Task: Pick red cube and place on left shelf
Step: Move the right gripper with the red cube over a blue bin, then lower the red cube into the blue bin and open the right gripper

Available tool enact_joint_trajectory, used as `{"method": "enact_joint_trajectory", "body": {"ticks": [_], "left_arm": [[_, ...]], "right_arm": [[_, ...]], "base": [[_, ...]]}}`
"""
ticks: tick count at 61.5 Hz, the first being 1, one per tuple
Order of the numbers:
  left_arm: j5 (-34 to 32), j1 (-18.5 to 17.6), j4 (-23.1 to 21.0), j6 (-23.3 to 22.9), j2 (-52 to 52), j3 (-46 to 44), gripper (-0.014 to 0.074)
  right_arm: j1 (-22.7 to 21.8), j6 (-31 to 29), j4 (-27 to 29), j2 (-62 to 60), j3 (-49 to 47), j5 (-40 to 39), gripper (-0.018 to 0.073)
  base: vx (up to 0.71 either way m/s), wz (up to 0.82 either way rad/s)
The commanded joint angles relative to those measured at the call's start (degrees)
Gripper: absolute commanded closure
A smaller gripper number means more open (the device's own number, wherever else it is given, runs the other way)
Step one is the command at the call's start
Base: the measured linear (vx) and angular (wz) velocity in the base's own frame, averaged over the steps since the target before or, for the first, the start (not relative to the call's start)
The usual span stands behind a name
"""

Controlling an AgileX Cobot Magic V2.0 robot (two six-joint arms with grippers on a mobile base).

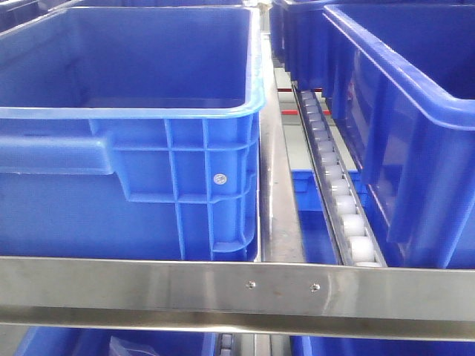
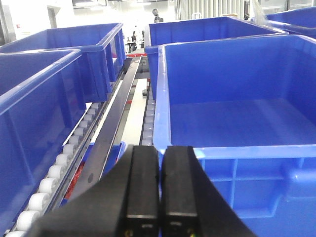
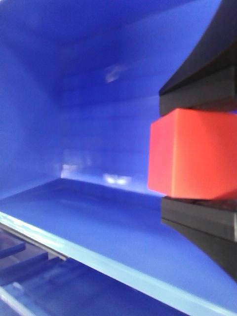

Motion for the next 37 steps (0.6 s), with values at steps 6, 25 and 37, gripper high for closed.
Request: {"method": "enact_joint_trajectory", "body": {"ticks": [6,25,37], "left_arm": [[-4.76,-0.25,-0.32,0.08,0.47,1.26,0.0491],[-4.76,-0.25,-0.32,0.08,0.47,1.26,0.0491],[-4.76,-0.25,-0.32,0.08,0.47,1.26,0.0491]], "right_arm": [[-0.34,-0.14,-1.47,11.39,-11.71,-5.48,0.0423],[-0.34,-0.14,-1.47,19.69,-18.07,-4.66,-0.004],[-0.34,-0.14,-1.47,18.83,-17.72,-0.93,0.0037]], "base": [[0.0,0.0],[0.0,-0.01],[0.0,0.0]]}}
